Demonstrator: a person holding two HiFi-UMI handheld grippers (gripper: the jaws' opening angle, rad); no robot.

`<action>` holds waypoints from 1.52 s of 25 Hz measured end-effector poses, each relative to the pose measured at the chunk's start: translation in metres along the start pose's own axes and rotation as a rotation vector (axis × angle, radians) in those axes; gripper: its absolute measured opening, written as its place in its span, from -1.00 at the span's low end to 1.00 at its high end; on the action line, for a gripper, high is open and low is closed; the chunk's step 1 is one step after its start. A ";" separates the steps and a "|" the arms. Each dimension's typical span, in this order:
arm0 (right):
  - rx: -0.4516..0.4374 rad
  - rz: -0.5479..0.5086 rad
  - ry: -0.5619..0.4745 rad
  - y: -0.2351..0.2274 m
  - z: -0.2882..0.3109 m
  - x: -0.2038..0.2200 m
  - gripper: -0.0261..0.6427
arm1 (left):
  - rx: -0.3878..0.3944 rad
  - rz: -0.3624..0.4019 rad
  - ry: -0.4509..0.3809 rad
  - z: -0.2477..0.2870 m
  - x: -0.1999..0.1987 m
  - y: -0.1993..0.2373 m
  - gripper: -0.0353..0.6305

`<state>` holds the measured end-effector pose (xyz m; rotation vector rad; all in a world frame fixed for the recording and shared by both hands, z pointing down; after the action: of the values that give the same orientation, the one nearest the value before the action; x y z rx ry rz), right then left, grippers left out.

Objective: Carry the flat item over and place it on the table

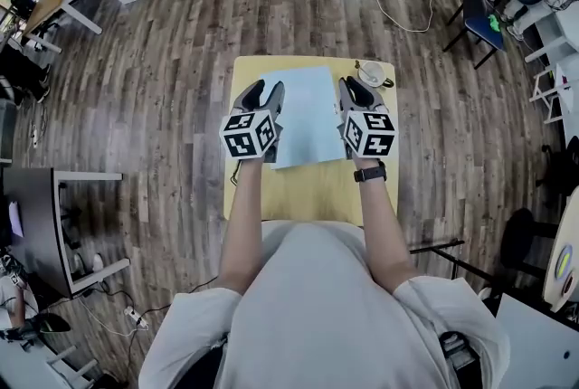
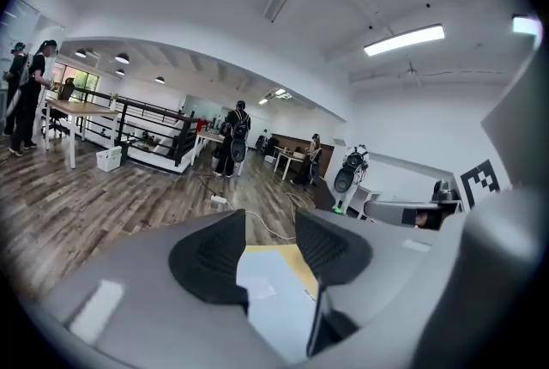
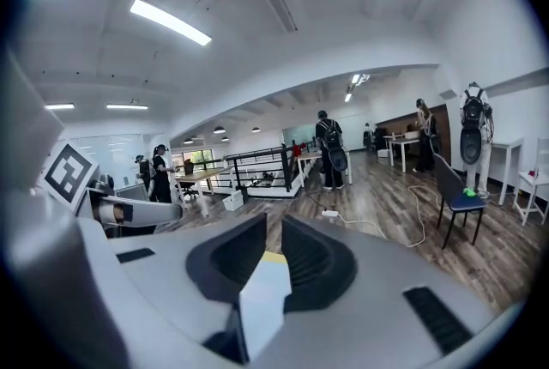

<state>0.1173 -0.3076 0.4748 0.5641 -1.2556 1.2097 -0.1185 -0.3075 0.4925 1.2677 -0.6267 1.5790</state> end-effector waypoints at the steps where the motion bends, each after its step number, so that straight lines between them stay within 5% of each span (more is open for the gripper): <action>1: -0.002 -0.005 -0.014 0.002 -0.003 -0.005 -0.73 | -0.002 0.011 -0.016 -0.003 -0.006 -0.002 -0.34; 7: -0.023 -0.047 -0.100 0.017 -0.023 -0.028 -0.79 | 0.028 -0.002 -0.130 -0.021 -0.038 -0.016 -0.46; 10: -0.031 -0.070 -0.148 0.023 -0.031 -0.043 -0.81 | 0.023 0.056 -0.178 -0.028 -0.057 -0.024 -0.50; 15: -0.023 -0.105 -0.211 0.029 -0.042 -0.062 -0.83 | -0.100 0.202 -0.253 -0.040 -0.072 -0.032 -0.73; 18: -0.018 -0.131 -0.224 0.030 -0.046 -0.066 -0.83 | -0.108 0.221 -0.274 -0.044 -0.075 -0.036 -0.82; 38: -0.007 -0.154 -0.202 0.033 -0.039 -0.055 -0.83 | -0.076 0.204 -0.203 -0.033 -0.054 -0.034 -0.86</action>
<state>0.1109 -0.2830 0.4044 0.7788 -1.3582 1.0384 -0.1029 -0.2859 0.4258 1.3515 -0.9619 1.5846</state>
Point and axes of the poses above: the fingertips, and each gripper's own axes: z forward along the fingers, y to its left, x out of its underside, the point moved 8 cm from there along -z, backward along the fingers, and after that the axes turned 8 degrees about z, right-handed, at the moved point
